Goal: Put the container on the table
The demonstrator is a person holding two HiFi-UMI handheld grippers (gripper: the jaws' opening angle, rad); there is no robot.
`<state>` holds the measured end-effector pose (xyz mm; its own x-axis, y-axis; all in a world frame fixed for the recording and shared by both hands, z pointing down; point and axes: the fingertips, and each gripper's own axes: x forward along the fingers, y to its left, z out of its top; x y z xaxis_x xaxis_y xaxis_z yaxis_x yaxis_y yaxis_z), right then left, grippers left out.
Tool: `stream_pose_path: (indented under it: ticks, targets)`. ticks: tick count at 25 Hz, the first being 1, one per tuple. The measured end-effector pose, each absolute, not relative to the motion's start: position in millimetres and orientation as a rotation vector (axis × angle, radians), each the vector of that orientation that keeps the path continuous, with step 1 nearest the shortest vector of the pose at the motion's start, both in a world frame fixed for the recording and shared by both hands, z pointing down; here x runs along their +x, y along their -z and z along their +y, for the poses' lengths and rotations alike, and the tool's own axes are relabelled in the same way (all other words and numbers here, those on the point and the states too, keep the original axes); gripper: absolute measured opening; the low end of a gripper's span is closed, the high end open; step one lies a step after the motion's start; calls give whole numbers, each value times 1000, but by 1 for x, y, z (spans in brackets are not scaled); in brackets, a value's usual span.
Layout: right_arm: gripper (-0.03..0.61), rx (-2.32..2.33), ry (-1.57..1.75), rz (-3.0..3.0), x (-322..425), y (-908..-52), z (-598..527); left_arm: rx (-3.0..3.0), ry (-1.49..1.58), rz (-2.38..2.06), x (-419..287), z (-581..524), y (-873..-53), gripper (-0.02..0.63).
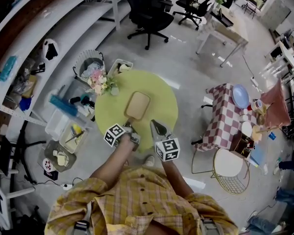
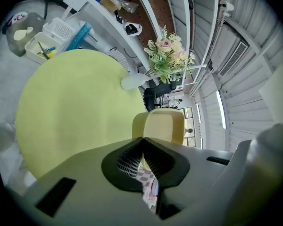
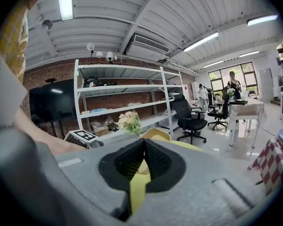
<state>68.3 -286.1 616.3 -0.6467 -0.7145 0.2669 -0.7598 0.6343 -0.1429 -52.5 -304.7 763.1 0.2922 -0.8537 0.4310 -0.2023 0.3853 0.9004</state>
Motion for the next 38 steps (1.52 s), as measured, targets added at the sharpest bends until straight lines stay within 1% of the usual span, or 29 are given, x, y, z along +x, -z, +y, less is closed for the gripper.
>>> stream_pose_path:
  ticks: [38]
  targets:
    - [-2,1205,-376,-2634,65,-630,-295,1026,336,-1317,-62,-340,-855,14]
